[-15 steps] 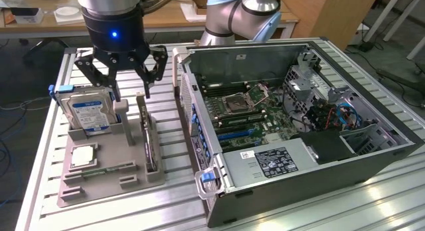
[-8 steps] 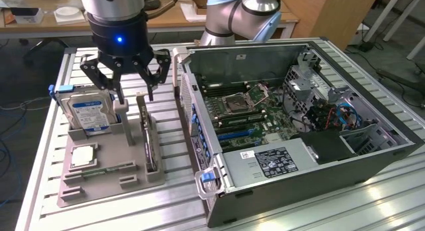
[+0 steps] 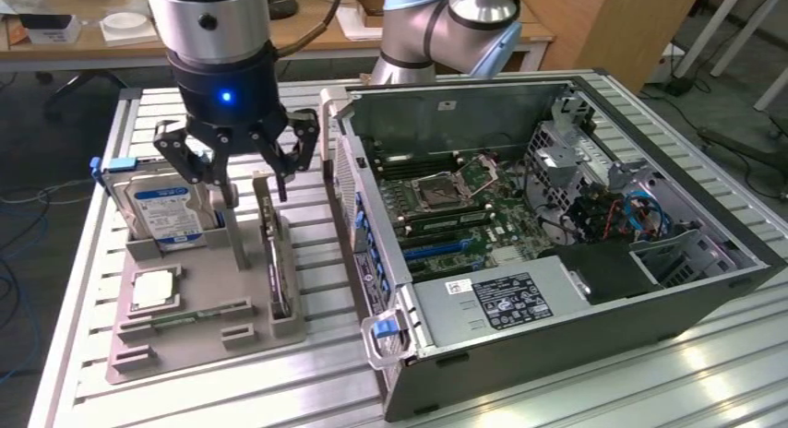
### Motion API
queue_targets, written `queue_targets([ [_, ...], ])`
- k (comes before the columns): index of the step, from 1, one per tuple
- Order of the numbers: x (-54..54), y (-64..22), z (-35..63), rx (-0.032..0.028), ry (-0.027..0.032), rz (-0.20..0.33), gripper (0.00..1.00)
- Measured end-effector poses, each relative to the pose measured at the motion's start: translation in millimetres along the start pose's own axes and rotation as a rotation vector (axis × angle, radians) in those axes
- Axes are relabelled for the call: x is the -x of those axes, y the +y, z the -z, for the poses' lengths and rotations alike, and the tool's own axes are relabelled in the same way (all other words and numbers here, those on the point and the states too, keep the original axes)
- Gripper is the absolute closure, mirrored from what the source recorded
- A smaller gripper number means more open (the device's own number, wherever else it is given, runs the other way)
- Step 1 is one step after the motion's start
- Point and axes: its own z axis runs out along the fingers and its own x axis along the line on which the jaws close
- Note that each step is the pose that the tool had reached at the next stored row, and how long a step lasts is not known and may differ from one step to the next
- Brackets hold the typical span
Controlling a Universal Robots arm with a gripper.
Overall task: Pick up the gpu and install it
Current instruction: 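Pick up the gpu and move the gpu toward the slot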
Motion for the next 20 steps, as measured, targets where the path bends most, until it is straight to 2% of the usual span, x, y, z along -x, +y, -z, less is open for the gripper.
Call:
queue_targets([
  [9,-0.1,-10.0,-15.9,0.0004,0.0000,0.000,0.41],
  [14,1.5,-10.5,-23.2,0.0010,0.0014,0.031,0.41],
  [20,1.6,-11.0,-33.9,0.0013,0.0017,0.036,0.41],
])
